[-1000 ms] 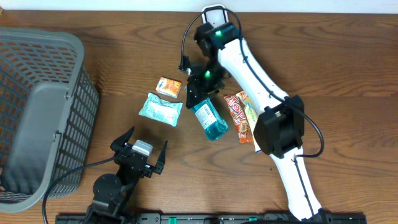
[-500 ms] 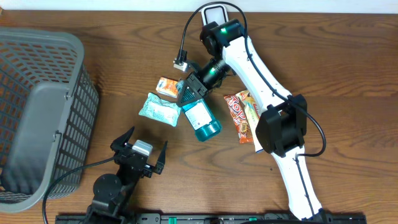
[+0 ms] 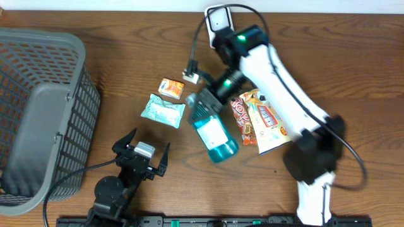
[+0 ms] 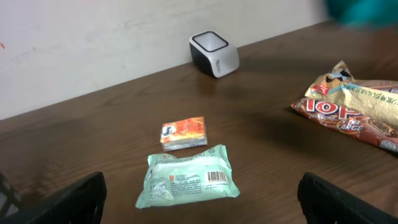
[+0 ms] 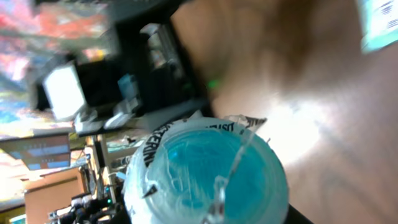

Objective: Scan the item barcode
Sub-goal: 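Carry the Listerine bottle toward the white scanner with the right gripper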

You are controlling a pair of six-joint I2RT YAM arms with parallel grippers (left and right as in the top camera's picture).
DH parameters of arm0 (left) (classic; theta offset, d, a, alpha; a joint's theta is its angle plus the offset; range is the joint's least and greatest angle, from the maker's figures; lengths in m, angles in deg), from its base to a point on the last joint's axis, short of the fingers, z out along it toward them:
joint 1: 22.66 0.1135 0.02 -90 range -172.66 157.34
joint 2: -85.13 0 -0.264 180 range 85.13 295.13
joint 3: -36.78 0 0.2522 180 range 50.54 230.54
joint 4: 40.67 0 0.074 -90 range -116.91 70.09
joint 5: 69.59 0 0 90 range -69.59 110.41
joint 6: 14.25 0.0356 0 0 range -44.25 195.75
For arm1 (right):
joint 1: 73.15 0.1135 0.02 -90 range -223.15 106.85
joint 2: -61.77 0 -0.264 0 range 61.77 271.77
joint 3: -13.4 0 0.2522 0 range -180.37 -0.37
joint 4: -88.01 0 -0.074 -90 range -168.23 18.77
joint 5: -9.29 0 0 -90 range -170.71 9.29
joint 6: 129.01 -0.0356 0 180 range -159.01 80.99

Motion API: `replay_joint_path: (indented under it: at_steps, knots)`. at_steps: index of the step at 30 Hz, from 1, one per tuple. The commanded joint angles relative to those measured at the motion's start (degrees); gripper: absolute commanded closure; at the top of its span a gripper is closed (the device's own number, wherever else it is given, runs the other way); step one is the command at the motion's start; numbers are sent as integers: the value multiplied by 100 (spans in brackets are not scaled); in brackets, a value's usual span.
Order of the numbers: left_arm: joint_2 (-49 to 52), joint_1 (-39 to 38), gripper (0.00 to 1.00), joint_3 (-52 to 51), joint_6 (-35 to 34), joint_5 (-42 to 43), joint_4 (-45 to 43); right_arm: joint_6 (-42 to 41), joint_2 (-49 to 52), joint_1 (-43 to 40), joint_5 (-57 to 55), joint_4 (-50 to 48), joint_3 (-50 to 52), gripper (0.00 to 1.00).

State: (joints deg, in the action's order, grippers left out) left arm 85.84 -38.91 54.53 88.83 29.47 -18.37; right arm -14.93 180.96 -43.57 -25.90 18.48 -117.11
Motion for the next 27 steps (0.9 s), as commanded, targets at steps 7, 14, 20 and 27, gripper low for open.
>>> replay_joint_path:
  at_steps: [7,14,20,27]
  knots:
    - [-11,-22,2,-90,-74,33,144,866,-896,-444,1467,-210,1895,98]
    - [-11,-22,2,-90,-74,33,144,815,-896,-693,1025,-680,2065,98]
    - [-11,-22,2,-90,-74,33,144,-1596,-920,-697,-1506,-1860,2037,98]
    - [-11,-22,2,-90,-74,33,144,-2671,-927,-704,-3412,-2662,1941,99]
